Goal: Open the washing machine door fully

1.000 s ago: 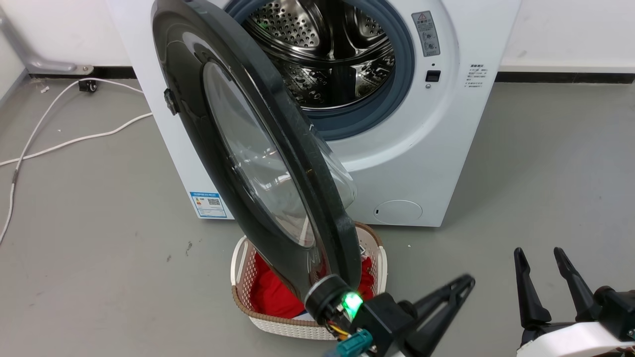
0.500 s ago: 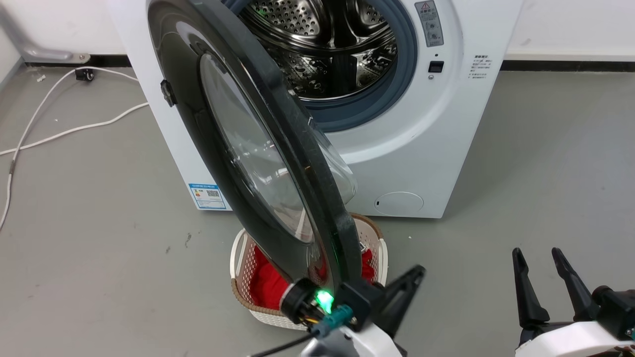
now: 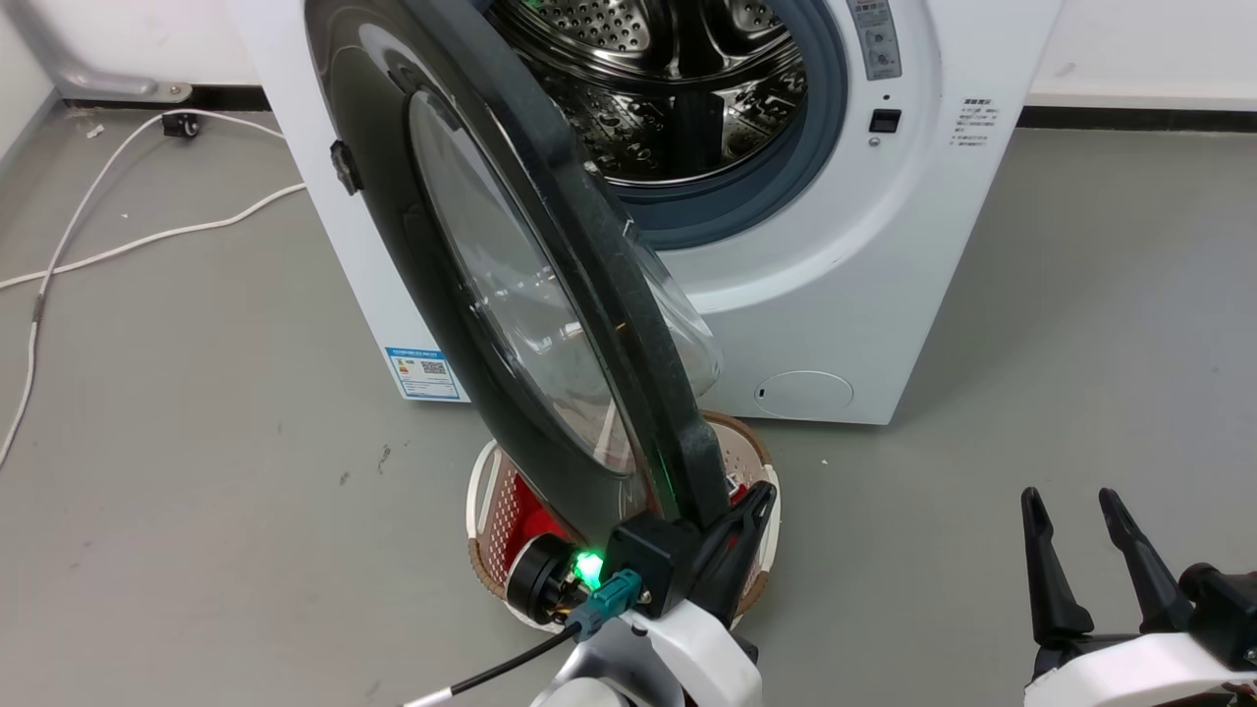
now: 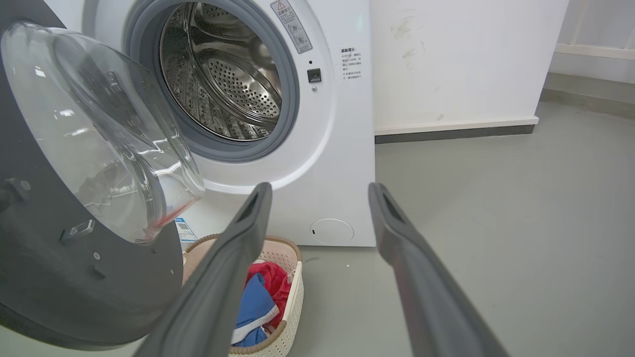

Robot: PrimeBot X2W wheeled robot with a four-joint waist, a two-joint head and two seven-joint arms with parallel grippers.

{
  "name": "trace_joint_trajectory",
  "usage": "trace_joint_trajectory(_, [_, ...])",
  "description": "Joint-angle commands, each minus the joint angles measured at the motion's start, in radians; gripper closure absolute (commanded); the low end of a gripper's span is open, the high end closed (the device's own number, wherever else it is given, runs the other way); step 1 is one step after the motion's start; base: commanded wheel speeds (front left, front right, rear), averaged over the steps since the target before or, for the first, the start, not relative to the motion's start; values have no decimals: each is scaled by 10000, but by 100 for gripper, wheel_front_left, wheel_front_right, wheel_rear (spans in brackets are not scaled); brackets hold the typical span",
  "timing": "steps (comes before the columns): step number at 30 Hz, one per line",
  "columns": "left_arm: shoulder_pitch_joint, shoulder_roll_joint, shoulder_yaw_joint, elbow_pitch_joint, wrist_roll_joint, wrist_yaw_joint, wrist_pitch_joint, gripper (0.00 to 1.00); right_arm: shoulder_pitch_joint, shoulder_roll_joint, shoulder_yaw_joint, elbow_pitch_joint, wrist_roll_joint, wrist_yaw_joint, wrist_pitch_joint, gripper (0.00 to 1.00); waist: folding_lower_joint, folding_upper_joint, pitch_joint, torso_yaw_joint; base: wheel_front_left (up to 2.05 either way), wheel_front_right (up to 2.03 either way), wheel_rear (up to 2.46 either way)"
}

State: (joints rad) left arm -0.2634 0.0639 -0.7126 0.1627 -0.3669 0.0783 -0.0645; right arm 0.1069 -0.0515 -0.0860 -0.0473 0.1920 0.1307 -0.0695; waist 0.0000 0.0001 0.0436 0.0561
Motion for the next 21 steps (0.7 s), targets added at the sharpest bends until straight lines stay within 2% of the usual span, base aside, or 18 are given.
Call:
trace_joint_trajectory(1, [112, 73, 35, -46, -54, 55, -29, 100, -148, 22, -19, 18, 21, 1, -36, 0, 0, -1, 19, 72, 0, 0, 0])
trace_joint_trajectory(10, [286, 366, 342, -246, -152, 411, -103, 100, -246, 21, -61, 123, 45, 1, 21, 0, 0, -1, 65, 442, 0, 0, 0])
trace_joint_trajectory(21, [692, 946, 308, -1343, 38, 705, 170, 100, -309, 19, -98, 144, -79, 1, 59, 0, 0, -1, 114, 1189, 0, 0, 0])
